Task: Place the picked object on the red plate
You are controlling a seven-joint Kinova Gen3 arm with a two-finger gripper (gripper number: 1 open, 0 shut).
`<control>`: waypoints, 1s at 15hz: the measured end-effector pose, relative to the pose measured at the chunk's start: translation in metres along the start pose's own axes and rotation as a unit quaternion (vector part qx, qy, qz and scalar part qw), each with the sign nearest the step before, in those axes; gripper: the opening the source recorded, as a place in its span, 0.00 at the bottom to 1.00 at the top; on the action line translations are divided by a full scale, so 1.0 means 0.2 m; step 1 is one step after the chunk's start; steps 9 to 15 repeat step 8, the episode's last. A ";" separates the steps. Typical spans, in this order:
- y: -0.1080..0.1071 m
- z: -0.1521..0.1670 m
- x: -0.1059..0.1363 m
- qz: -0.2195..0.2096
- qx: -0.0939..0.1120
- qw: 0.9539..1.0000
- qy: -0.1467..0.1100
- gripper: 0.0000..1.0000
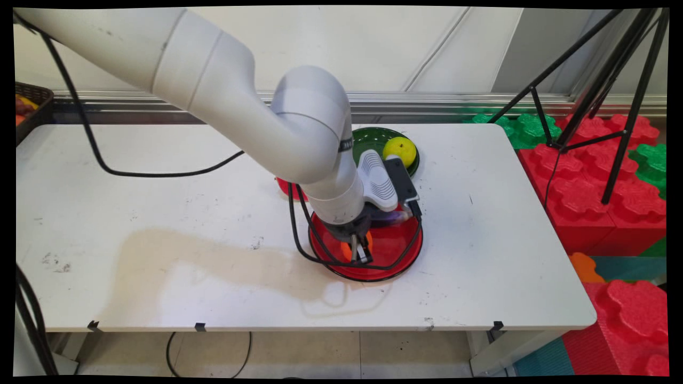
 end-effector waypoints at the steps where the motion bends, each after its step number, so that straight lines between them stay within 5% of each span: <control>1: 0.00 0.01 0.00 0.002 0.000 1.000 0.000 0.00; 4: -0.01 0.07 -0.01 0.014 -0.003 1.000 0.000 0.00; 5: -0.01 0.08 -0.01 0.017 -0.004 1.000 0.000 1.00; 15: -0.02 0.10 -0.02 0.026 -0.006 1.000 0.002 1.00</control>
